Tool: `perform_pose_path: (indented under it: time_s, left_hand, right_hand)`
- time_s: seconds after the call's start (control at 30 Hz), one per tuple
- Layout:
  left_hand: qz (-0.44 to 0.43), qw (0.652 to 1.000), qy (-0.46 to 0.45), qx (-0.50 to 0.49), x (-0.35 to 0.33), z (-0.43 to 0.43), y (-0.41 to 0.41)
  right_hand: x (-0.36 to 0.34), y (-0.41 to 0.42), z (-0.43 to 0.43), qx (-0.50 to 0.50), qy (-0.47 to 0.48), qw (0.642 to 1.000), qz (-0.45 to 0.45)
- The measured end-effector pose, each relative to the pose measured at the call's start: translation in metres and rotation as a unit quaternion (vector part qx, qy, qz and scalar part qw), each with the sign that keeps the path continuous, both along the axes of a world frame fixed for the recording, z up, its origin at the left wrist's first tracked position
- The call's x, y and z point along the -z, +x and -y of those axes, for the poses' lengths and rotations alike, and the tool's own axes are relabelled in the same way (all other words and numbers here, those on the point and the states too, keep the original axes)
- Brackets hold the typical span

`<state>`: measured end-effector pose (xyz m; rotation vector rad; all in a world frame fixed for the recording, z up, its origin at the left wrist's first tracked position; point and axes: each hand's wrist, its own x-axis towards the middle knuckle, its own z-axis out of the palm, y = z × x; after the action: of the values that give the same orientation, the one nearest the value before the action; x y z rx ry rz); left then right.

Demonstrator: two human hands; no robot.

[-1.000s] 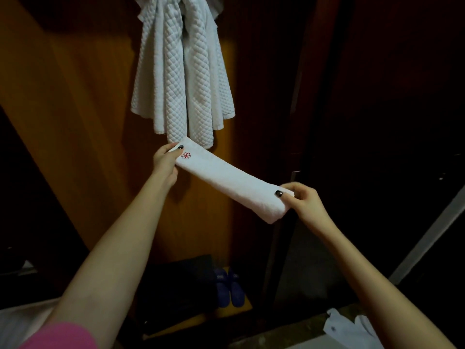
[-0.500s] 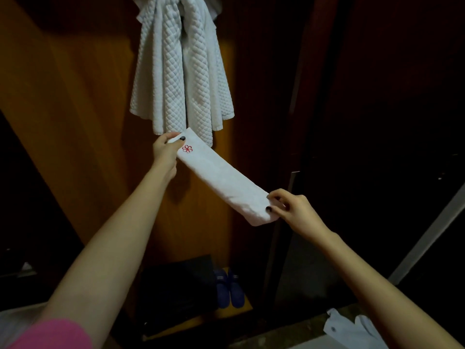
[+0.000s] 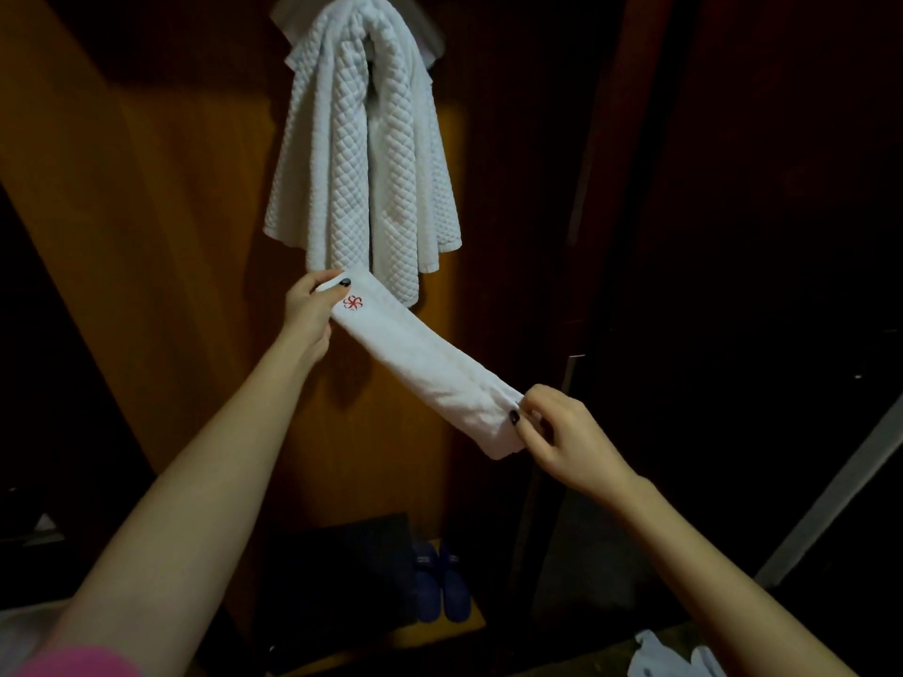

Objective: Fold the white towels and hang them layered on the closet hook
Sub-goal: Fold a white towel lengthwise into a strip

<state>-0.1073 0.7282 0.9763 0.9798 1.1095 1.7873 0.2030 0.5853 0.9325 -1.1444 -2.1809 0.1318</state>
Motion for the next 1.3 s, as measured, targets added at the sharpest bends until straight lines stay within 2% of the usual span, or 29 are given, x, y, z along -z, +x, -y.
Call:
perform_pose_path:
  time_s: [0.07,0.13,0.2,0.27,0.37,0.5,0.6,0.73,0.83,0.9,0.97,1.03,1.1,1.3]
  left_hand:
    - [0.000,1.000,-0.006,-0.018,0.003,0.001,-0.002]
    - [-0.006,0.999,-0.013,-0.031,0.006,0.001,0.000]
    - [-0.013,0.999,-0.022,-0.043,0.009,0.001,0.006]
    - [0.010,0.998,-0.023,-0.060,0.008,0.000,0.010]
    - [0.016,0.998,-0.026,-0.062,0.005,-0.002,0.013]
    - [0.035,0.997,-0.023,-0.058,0.008,-0.004,0.008]
    - [0.053,0.998,-0.034,-0.015,0.014,-0.001,0.012]
    - [0.096,0.995,-0.039,-0.009,0.014,0.000,0.023]
    - [0.099,0.994,-0.034,-0.011,0.010,-0.001,0.021]
    - [0.092,0.995,-0.027,-0.011,0.007,0.000,0.019]
    - [0.099,0.995,-0.018,0.004,0.004,0.002,0.020]
    - [0.102,0.994,-0.010,0.036,0.001,0.004,0.020]
    - [0.095,0.992,-0.003,0.077,-0.003,0.006,0.020]
    - [0.047,0.988,0.020,0.146,-0.023,0.009,0.028]
  right_hand:
    - [0.000,0.001,-0.003,0.031,0.026,0.999,0.023]
    - [0.001,0.003,-0.013,0.135,-0.003,0.991,0.023]
    - [0.004,0.002,-0.023,0.211,-0.040,0.973,0.087]
    - [0.006,0.003,-0.027,0.189,-0.041,0.974,0.119]
    - [-0.001,0.007,-0.024,0.177,0.007,0.984,0.033]
    - [-0.007,0.012,-0.021,0.091,0.024,0.996,-0.008]
    - [-0.015,0.023,-0.031,0.168,-0.015,0.970,-0.175]
    - [-0.013,0.025,-0.032,0.162,-0.027,0.944,-0.285]
    - [-0.009,0.028,-0.032,0.109,-0.097,0.930,-0.337]
    - [-0.009,0.035,-0.030,0.024,-0.209,0.903,-0.374]
    - [-0.008,0.040,-0.028,-0.060,-0.347,0.870,-0.347]
    - [-0.007,0.042,-0.025,-0.095,-0.427,0.856,-0.274]
    - [-0.004,0.039,-0.023,-0.102,-0.449,0.856,-0.235]
    - [0.013,0.007,-0.013,-0.113,-0.448,0.860,-0.216]
